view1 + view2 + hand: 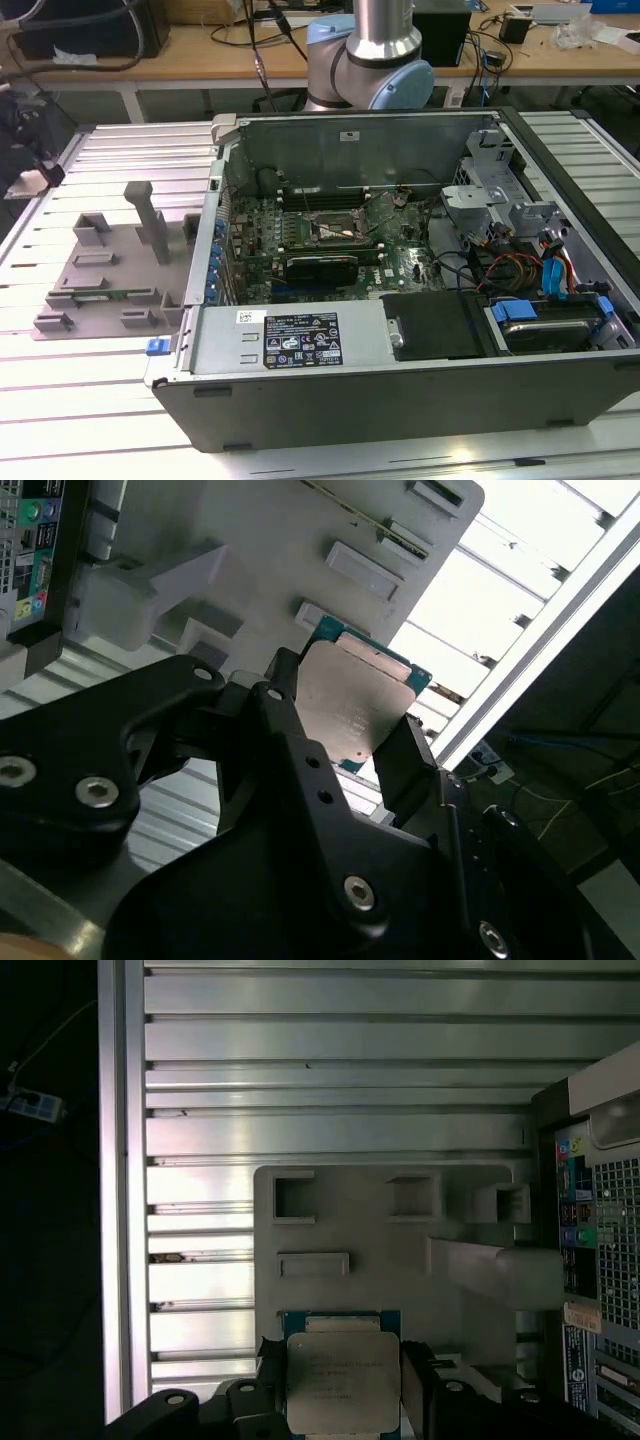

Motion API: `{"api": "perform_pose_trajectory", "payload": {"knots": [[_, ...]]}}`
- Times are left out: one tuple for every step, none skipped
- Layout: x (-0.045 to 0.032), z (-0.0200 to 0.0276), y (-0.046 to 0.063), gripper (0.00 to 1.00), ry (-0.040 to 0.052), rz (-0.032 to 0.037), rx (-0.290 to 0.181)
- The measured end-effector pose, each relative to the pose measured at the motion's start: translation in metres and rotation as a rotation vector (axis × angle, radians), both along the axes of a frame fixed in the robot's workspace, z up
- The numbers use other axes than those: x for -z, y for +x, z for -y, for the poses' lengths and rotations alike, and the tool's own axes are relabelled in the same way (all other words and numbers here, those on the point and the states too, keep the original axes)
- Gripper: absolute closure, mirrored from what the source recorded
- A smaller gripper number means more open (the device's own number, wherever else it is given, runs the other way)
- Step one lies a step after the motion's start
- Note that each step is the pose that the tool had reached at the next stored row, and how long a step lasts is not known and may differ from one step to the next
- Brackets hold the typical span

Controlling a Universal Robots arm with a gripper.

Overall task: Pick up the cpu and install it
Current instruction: 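Pick up the cpu and move it towards the insertion slot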

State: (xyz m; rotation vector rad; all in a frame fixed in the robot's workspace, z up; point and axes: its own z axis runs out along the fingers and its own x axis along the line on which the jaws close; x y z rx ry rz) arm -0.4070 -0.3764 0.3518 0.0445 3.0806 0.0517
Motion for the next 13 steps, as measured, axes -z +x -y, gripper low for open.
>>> {"api": "perform_pose_trajectory", "payload": {"knots": [[-0.0027,-0.0001,0.000,0.45,0.0000,0.0007,0.000],[-0.0058,-0.0001,0.000,0.45,0.0000,0.0015,0.000],[-0.0092,-0.0002,0.000,0.45,0.0000,0.0024,0.000],[-0.0119,-0.0003,0.000,0.45,0.0000,0.0034,0.001],[-0.0174,-0.0006,0.000,0.45,0.0000,0.0049,0.001],[-0.0209,-0.0008,0.000,0.45,0.0000,0.0059,0.001],[-0.0241,-0.0010,0.000,0.45,0.0000,0.0068,0.001],[-0.0270,-0.0011,0.000,0.45,-0.0001,0.0076,0.001],[-0.0302,-0.0013,0.000,0.45,0.0000,0.0087,0.001],[-0.0330,-0.0015,0.000,0.45,-0.0001,0.0096,0.001],[-0.0358,-0.0017,0.000,0.45,-0.0001,0.0103,0.002],[-0.0384,-0.0020,0.000,0.45,-0.0001,0.0112,0.002],[-0.0427,-0.0023,0.000,0.45,-0.0003,0.0124,0.002]]}}
